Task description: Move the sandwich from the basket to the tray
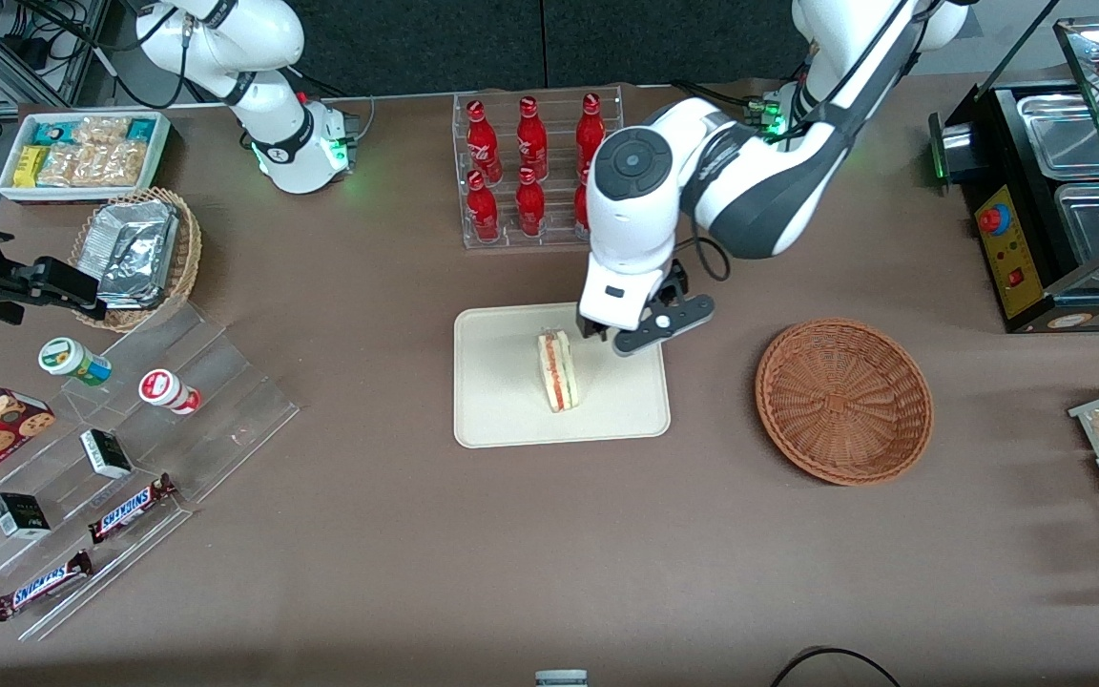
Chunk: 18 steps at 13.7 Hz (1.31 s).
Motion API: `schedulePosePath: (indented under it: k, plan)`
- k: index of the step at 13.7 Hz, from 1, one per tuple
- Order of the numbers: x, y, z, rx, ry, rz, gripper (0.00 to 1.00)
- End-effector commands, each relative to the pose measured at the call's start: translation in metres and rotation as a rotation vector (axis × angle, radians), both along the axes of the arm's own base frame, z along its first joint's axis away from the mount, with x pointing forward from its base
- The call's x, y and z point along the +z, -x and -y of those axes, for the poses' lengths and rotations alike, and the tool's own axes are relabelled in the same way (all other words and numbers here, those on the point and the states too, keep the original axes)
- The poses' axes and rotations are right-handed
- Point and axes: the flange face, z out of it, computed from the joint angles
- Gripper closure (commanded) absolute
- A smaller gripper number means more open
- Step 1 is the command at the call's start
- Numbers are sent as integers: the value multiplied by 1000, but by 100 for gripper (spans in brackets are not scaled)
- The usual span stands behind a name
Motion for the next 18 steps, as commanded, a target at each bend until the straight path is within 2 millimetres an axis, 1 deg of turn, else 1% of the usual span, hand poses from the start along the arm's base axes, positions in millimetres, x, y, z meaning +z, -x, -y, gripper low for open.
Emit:
schedulePosePath:
  k: [1,2,3,4,6,8,9,10,11,13,14,15,16,18]
  plan:
    - [26,-12,-24,-8,-28,-45,0]
    - [34,-11,-31,-30,-46,-67,0]
    - [45,-13,-44,-41,-43,-85,0]
    - [60,-17,-60,-52,-26,-87,0]
    - [87,-15,-86,-118,-22,-109,0]
    - [106,-12,-117,-178,-39,-154,0]
    - [113,-18,-141,-188,-32,-174,0]
    - [126,-21,-165,-211,1,-181,0]
    - [136,-22,-185,-236,26,-187,0]
    - [150,-20,-222,-291,32,-222,0]
    - [158,-19,-236,-315,34,-224,0]
    - [166,-18,-255,-343,49,-232,0]
    - [172,-17,-279,-367,72,-246,0]
    - [184,-11,-320,-427,94,-273,0]
